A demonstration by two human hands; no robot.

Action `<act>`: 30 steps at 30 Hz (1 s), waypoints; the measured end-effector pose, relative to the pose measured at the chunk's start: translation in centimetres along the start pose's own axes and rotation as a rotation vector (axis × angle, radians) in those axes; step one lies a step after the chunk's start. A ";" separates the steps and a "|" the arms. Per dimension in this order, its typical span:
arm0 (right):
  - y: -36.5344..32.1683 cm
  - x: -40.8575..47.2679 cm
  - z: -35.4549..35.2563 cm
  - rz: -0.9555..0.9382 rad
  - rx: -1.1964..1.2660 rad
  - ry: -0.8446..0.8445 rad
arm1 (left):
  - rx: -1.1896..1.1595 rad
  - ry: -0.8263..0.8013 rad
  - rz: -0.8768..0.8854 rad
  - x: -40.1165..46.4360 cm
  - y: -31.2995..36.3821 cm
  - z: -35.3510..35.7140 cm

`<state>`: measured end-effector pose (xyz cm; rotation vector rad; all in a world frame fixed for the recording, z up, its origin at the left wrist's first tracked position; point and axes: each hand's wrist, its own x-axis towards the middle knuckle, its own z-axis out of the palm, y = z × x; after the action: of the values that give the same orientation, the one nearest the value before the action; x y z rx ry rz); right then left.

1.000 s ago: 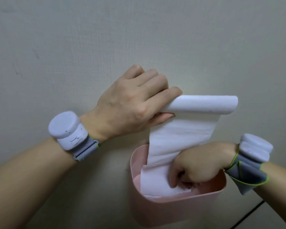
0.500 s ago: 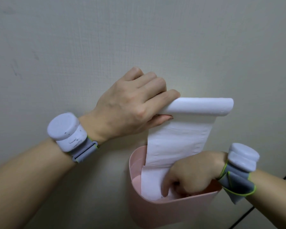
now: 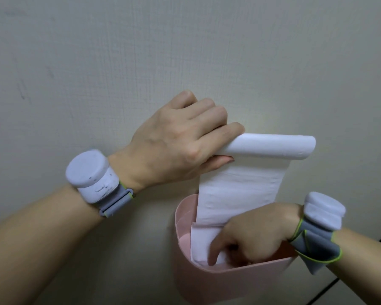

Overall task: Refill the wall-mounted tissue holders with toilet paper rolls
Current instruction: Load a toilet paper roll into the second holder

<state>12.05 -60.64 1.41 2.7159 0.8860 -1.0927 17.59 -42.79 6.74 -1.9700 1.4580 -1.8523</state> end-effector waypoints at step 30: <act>3.2 -12.5 -1.5 -0.303 0.518 0.672 | -0.042 -0.108 0.021 -0.8 0.5 -0.6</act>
<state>7.48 -68.91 10.25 3.5693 1.2726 -0.4520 17.02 -42.21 6.02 -2.0308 1.4918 -1.6917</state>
